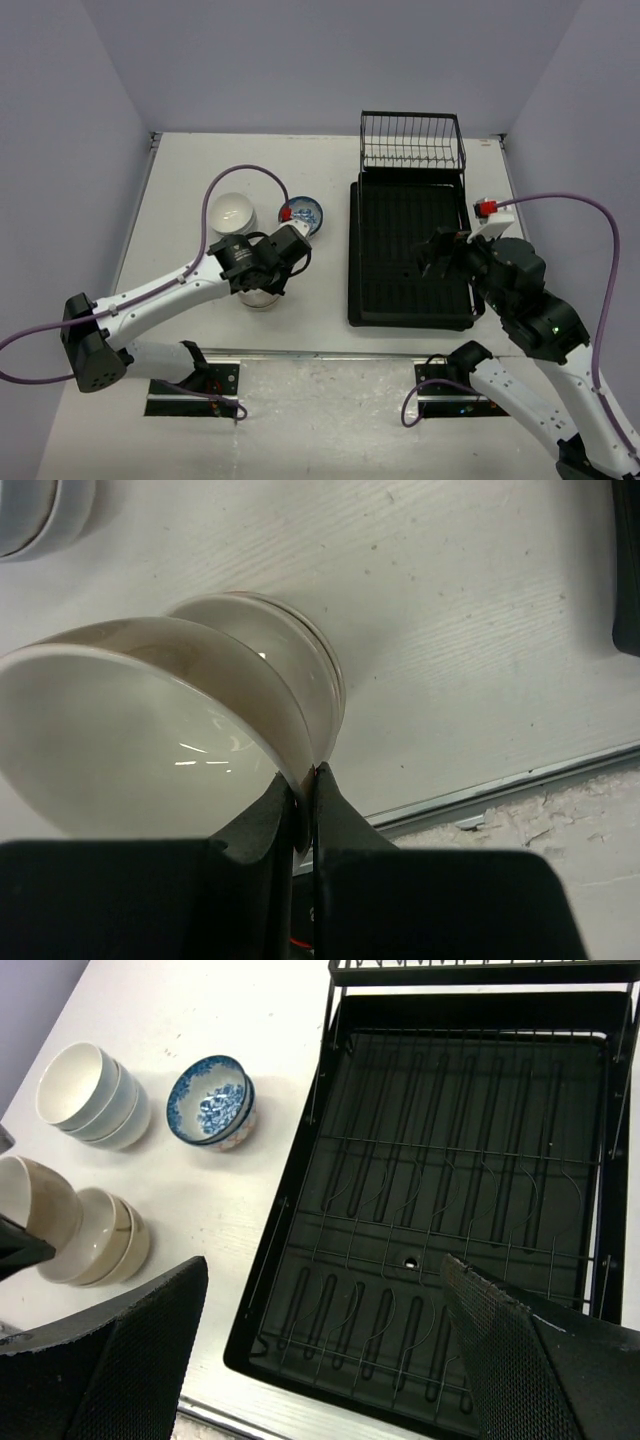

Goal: Unload the bowls from the dish rack

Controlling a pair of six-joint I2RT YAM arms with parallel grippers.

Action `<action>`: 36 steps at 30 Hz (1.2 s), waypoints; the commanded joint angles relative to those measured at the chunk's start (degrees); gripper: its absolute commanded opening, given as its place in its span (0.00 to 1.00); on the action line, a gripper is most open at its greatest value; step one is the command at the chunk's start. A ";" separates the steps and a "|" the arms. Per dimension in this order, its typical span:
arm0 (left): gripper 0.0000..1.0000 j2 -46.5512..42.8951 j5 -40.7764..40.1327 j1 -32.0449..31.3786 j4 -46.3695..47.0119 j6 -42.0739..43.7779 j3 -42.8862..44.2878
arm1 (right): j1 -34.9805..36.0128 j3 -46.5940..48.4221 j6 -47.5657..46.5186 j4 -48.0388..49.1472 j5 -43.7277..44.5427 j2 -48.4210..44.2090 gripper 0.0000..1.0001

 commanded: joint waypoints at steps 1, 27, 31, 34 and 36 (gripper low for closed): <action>0.00 -0.46 2.97 -0.24 3.46 4.48 -0.32 | 0.02 1.48 -1.46 0.86 -2.35 -0.23 0.99; 0.75 7.02 -1.29 -0.24 -0.73 3.18 -0.33 | 0.02 -0.98 -3.13 2.09 -7.53 -2.07 0.99; 1.00 5.09 -7.36 -0.24 -3.46 0.81 4.50 | 0.02 -0.89 -2.96 2.18 -7.53 -1.81 0.99; 1.00 -0.60 -12.90 -0.15 -2.59 -2.00 8.29 | -0.07 -0.63 -1.73 2.53 -4.74 -2.16 0.99; 1.00 -4.48 -15.98 0.81 1.79 -4.12 8.21 | 0.02 -0.89 0.03 4.11 -2.36 -3.99 0.99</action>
